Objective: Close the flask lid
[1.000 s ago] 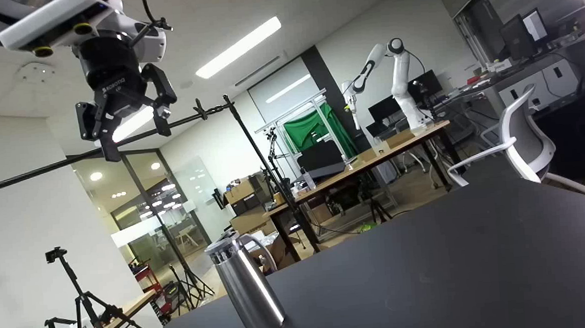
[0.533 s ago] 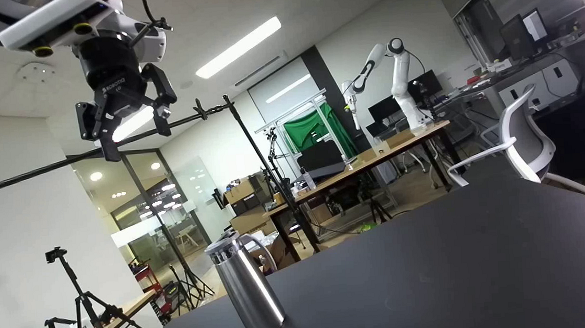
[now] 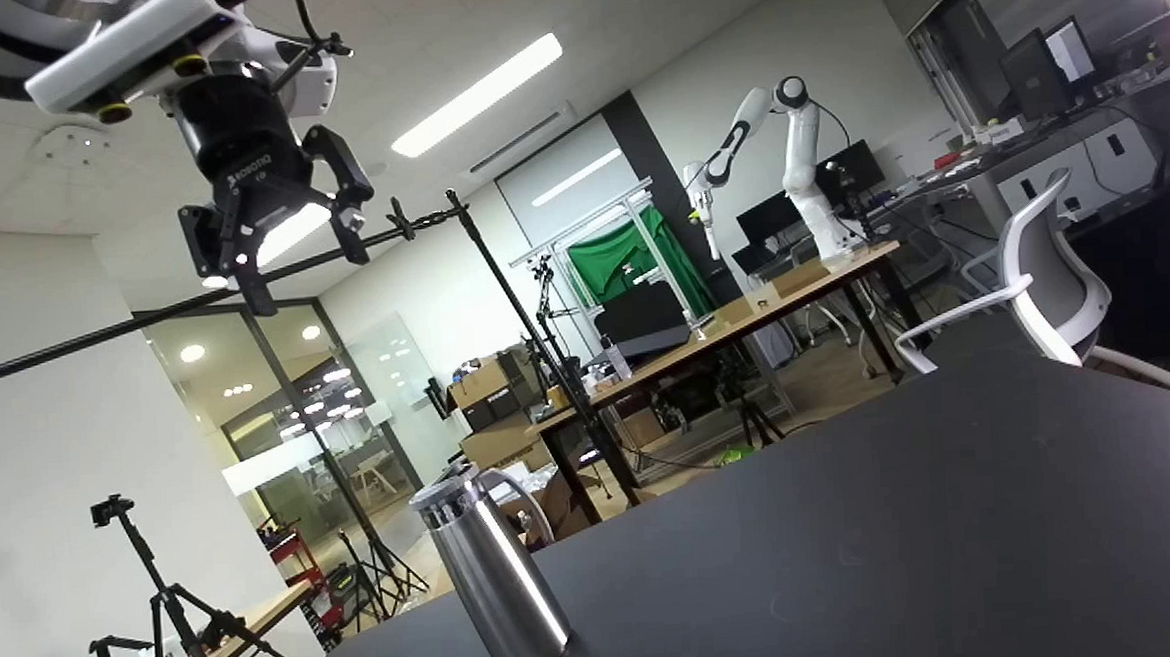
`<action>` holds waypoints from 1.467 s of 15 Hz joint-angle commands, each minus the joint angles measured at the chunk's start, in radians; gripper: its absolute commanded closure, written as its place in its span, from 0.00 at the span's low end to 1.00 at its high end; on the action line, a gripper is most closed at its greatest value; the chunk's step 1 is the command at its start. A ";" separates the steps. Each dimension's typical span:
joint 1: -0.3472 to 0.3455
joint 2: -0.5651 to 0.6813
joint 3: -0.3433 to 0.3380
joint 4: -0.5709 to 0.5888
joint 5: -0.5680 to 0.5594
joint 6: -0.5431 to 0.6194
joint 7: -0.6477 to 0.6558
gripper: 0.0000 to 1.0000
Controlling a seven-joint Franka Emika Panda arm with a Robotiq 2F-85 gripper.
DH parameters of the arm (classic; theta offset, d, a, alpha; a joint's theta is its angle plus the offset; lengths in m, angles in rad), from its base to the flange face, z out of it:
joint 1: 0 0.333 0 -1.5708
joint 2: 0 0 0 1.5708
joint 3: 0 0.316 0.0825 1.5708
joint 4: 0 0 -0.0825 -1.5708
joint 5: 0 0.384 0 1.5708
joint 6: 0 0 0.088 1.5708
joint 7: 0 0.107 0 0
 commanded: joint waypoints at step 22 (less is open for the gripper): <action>0.039 0.516 0.141 0.335 -0.115 0.239 0.294 1.00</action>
